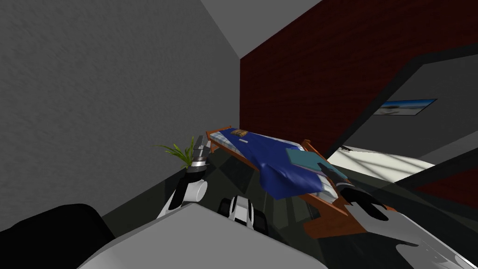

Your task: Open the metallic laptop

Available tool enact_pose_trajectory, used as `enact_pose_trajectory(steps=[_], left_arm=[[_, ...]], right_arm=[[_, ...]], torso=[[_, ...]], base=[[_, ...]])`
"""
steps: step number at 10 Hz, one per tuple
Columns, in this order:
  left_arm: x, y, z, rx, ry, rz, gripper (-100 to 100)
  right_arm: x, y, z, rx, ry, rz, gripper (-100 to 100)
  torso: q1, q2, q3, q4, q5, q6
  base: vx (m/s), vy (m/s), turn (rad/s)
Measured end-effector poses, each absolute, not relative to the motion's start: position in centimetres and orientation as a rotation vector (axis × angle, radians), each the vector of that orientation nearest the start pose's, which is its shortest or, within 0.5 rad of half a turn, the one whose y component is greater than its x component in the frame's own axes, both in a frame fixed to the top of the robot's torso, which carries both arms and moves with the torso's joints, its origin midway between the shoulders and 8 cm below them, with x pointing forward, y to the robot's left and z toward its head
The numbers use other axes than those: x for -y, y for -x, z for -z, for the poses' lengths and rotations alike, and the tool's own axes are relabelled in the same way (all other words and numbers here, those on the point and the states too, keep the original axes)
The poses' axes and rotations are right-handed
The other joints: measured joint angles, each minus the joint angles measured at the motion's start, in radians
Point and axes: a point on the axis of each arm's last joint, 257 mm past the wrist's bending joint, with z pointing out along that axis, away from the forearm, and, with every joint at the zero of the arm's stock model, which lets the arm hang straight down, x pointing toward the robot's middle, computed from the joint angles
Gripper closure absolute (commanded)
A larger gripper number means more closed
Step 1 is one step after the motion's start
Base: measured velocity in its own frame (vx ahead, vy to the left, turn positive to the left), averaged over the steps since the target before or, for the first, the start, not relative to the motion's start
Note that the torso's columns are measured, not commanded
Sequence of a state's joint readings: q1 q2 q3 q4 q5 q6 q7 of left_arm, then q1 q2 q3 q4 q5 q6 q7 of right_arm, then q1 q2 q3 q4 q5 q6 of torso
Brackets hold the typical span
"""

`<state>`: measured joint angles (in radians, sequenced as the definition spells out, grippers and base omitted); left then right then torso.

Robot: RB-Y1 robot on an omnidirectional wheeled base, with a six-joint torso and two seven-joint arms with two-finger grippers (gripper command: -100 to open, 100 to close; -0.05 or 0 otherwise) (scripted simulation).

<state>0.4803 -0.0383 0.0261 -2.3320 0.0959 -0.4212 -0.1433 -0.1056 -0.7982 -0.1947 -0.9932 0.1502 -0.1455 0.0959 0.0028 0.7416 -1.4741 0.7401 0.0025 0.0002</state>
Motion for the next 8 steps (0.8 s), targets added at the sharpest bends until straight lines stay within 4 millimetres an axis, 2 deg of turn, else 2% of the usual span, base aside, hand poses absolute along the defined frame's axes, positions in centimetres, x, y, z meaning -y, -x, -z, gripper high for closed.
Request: enact_pose_trajectory(steps=[2,3,8], left_arm=[[-30.01,-34.34,-3.9,-0.568,0.695,1.212,0],[-30.01,-34.34,-3.89,-0.568,0.695,1.212,0],[-30.01,-34.34,-3.89,-0.568,0.695,1.211,0]], right_arm=[[65.84,-51.15,18.76,-1.465,-0.774,-0.135,-100],[65.86,-51.27,18.57,-1.463,-0.773,-0.135,0],[65.83,-51.28,18.56,-1.463,-0.772,-0.135,0]], torso=[[-0.002,-0.003,-0.002,-0.002,-0.002,0.001],[-0.004,-0.006,-0.003,-0.004,-0.004,0.001],[-0.002,-0.003,-0.002,-0.001,-0.002,0.0]], base=[[-0.059,-0.006,0.048],[-0.007,0.001,0.003],[0.0,0.0,0.0]])
